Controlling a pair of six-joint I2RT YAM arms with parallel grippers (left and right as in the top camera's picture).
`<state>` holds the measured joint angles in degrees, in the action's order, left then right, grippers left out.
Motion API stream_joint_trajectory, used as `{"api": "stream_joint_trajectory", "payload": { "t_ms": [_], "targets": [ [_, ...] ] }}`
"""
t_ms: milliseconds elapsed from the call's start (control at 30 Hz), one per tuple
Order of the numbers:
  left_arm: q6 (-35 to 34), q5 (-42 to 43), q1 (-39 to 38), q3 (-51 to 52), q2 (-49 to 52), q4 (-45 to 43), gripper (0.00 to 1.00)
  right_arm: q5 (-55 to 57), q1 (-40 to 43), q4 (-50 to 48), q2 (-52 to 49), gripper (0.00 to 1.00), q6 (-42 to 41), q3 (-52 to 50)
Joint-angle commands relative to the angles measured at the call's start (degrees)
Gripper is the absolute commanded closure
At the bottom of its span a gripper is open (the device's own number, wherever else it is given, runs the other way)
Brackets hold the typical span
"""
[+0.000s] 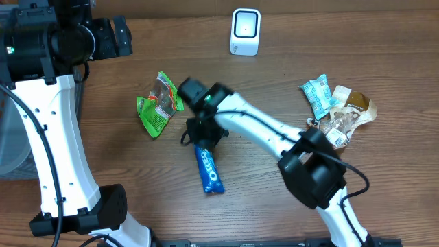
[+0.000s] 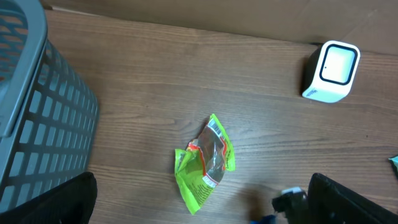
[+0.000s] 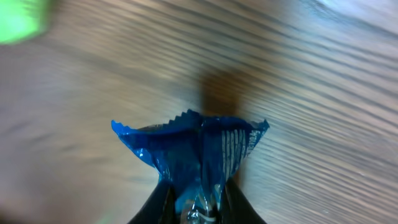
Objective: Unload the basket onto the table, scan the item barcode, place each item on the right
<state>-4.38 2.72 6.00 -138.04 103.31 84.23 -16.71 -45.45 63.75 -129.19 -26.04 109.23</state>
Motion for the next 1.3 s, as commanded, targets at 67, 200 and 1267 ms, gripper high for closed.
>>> {"api": "stream_joint_trajectory", "payload": {
  "t_ms": [67, 200, 1267],
  "targets": [
    [-0.6, -0.2, 0.0, -0.2, 0.5, -0.1, 0.0, -42.7, 13.0, 2.7, 0.3, 0.96, 22.0, 2.4],
    [-0.5, -0.2, 0.0, -0.2, 0.5, -0.1, 0.0, -52.1, 17.0, 6.8, 0.3, 0.96, 30.1, 2.3],
    [-0.5, -0.2, 0.0, -0.2, 0.5, -0.1, 0.0, -72.9, 35.5, 24.8, 0.7, 0.96, 36.1, 4.7]
  ]
}}
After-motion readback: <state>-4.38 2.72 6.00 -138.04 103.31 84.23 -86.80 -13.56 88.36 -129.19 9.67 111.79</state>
